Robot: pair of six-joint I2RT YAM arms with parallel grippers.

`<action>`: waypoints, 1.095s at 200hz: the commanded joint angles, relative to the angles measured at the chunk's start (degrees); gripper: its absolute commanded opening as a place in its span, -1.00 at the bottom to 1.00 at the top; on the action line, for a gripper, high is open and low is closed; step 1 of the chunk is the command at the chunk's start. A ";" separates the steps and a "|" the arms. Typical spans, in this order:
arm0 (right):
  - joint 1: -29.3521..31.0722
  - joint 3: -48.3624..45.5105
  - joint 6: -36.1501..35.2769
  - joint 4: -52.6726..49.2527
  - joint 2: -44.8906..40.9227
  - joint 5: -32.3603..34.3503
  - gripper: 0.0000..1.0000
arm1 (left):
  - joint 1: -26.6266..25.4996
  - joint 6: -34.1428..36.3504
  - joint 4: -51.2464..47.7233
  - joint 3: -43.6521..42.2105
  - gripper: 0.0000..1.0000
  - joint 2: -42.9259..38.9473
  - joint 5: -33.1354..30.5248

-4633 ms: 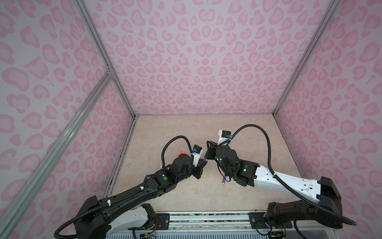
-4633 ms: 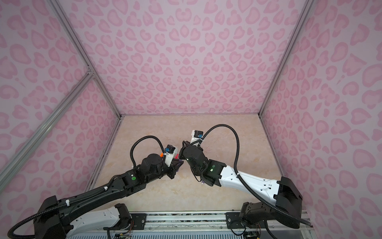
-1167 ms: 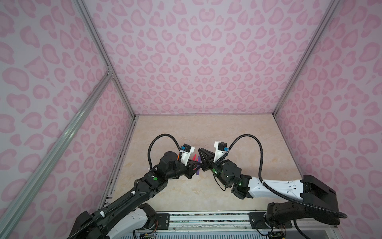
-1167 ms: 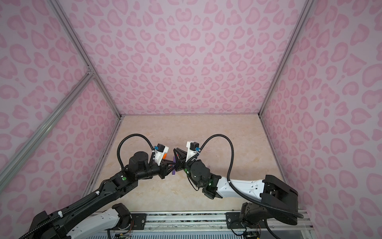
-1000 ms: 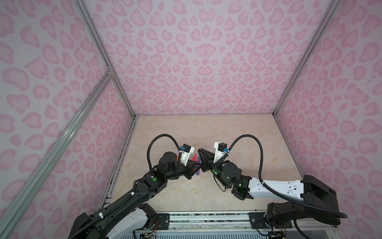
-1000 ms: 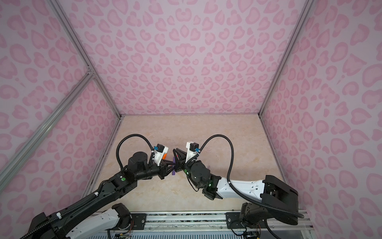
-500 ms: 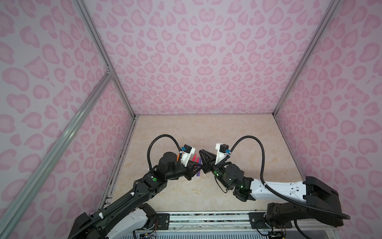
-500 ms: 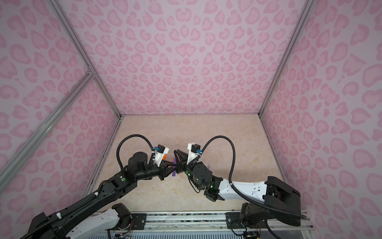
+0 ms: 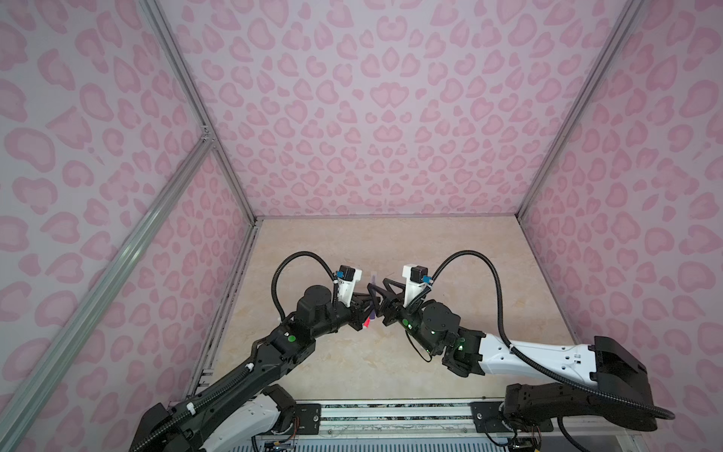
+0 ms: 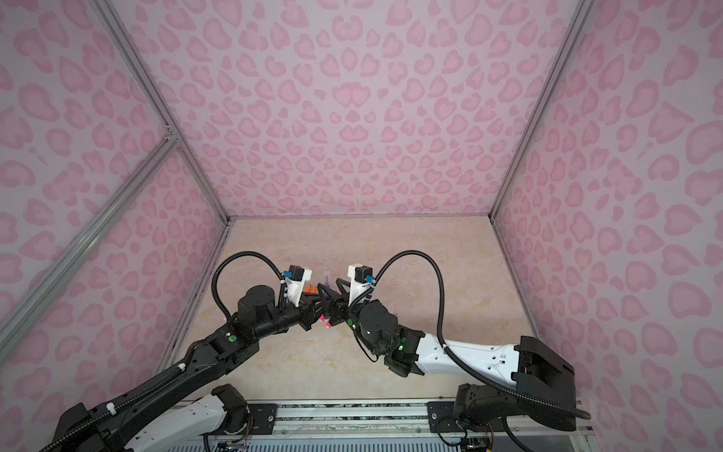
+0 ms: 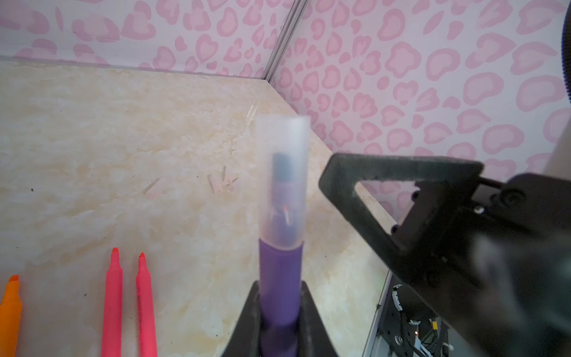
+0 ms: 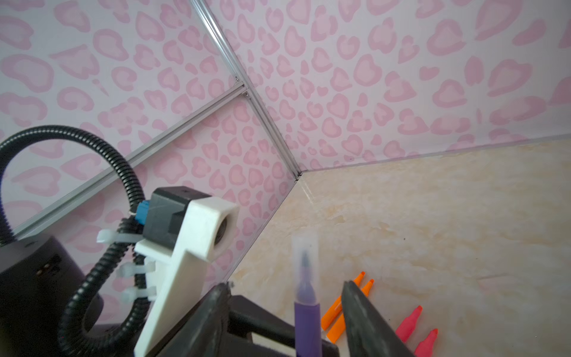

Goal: Insert the pens into the pen caps
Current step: 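Press the cap further onto the marker with the right gripper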

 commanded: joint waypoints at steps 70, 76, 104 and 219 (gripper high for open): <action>-5.22 12.47 1.77 -16.55 4.00 -5.41 0.18 | 0.01 -0.34 2.54 0.68 -0.93 -0.20 -0.73; -5.22 13.48 1.93 -17.92 4.61 -5.03 0.19 | 0.01 -0.25 2.54 0.64 -0.93 -0.21 -0.81; -5.49 16.47 2.53 -21.95 7.22 -4.44 0.14 | 0.04 -0.25 2.54 0.62 -0.93 -0.35 -0.90; -6.72 19.31 2.86 -22.22 10.85 -7.91 -0.47 | 0.01 -0.26 2.54 0.86 -0.93 0.80 -0.90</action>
